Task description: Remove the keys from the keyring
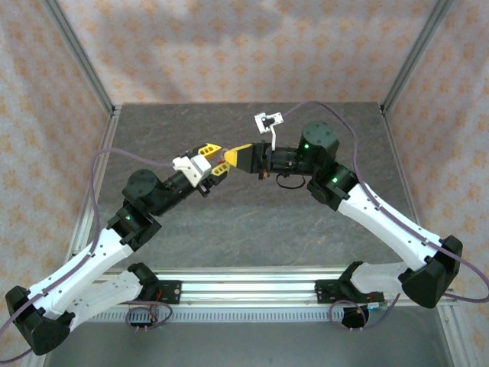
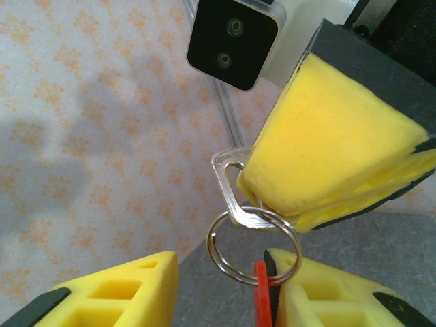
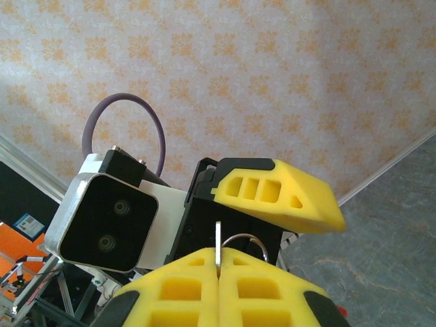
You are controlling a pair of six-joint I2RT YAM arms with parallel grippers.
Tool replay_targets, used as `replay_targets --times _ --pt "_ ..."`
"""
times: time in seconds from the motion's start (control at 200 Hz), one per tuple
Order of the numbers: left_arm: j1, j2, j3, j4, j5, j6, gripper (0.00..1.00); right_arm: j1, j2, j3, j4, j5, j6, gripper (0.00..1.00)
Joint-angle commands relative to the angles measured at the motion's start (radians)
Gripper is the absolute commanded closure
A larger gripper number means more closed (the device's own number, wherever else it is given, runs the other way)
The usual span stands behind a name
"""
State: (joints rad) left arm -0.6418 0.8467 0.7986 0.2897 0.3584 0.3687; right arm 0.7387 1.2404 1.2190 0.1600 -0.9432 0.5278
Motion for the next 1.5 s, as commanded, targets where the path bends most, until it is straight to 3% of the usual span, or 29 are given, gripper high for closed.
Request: replay_targets --times 0.0,0.075,0.891,1.241,1.497 --pt "-0.012 -0.006 0.017 0.050 -0.006 0.011 0.63 -0.002 -0.025 -0.006 0.063 -0.015 0.012 1.00" --pt "-0.013 -0.006 0.019 0.042 -0.004 0.014 0.67 -0.002 -0.024 -0.006 0.067 -0.014 0.015 1.00" --pt "-0.013 -0.031 0.008 0.079 -0.019 0.012 0.70 -0.004 -0.028 -0.013 0.079 -0.016 0.028 1.00" --pt "-0.013 -0.038 0.012 0.057 -0.011 0.007 0.82 -0.006 -0.036 -0.014 0.082 -0.009 0.027 1.00" --pt "-0.013 -0.035 0.019 0.047 -0.005 0.000 1.00 -0.009 -0.035 -0.015 0.085 -0.011 0.027 1.00"
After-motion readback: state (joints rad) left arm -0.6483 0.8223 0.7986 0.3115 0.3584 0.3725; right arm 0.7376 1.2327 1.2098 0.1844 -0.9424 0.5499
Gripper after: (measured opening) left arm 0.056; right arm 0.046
